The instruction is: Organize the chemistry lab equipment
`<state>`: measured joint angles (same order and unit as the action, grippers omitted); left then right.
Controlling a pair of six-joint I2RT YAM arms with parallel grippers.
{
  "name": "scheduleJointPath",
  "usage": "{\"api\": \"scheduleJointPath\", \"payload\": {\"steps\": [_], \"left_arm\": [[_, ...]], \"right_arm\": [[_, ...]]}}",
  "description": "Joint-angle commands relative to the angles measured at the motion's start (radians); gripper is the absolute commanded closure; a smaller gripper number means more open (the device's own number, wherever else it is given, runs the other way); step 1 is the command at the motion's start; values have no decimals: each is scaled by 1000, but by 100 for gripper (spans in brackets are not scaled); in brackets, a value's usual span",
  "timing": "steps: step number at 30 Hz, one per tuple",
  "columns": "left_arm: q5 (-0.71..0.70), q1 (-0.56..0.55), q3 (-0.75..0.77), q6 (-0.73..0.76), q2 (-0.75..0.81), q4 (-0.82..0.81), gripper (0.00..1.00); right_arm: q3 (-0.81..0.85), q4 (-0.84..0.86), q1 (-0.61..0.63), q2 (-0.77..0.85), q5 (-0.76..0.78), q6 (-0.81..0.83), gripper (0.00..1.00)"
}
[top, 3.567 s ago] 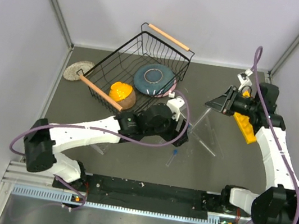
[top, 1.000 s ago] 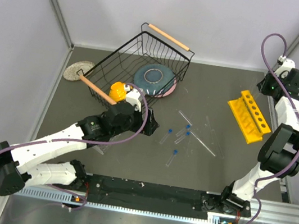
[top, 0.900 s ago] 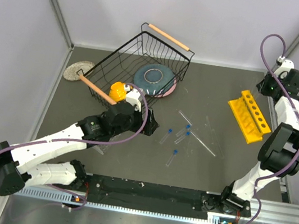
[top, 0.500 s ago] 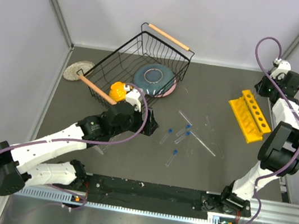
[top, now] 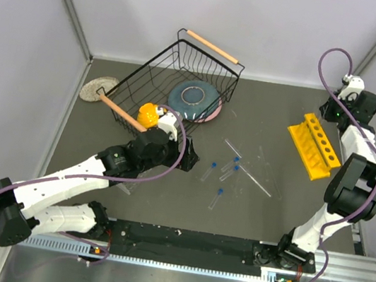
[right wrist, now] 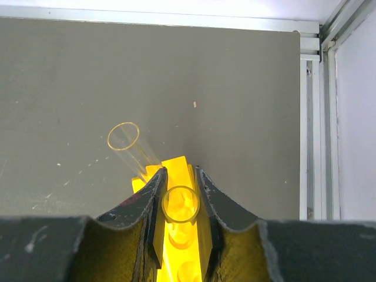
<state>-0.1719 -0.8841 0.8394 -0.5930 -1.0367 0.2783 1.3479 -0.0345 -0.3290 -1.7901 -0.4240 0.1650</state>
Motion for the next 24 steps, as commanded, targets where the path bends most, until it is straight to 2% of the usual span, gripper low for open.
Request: {"api": "scheduleJointPath", "payload": {"steps": [1, 10, 12, 16, 24], "left_arm": [[9, 5, 4, 1, 17, -19, 11], [15, 5, 7, 4, 9, -27, 11], [15, 5, 12, 7, 4, -27, 11], [18, 5, 20, 13, -2, -27, 11], [22, 5, 13, 10, 1, -25, 11]], "right_arm": [[-16, -5, 4, 58, -16, 16, 76], [-27, -18, 4, 83, -30, 24, 76], [-29, -25, 4, 92, -38, 28, 73], [-27, -41, 2, 110, -53, 36, 65], [55, -107, -1, 123, -82, 74, 37]]}}
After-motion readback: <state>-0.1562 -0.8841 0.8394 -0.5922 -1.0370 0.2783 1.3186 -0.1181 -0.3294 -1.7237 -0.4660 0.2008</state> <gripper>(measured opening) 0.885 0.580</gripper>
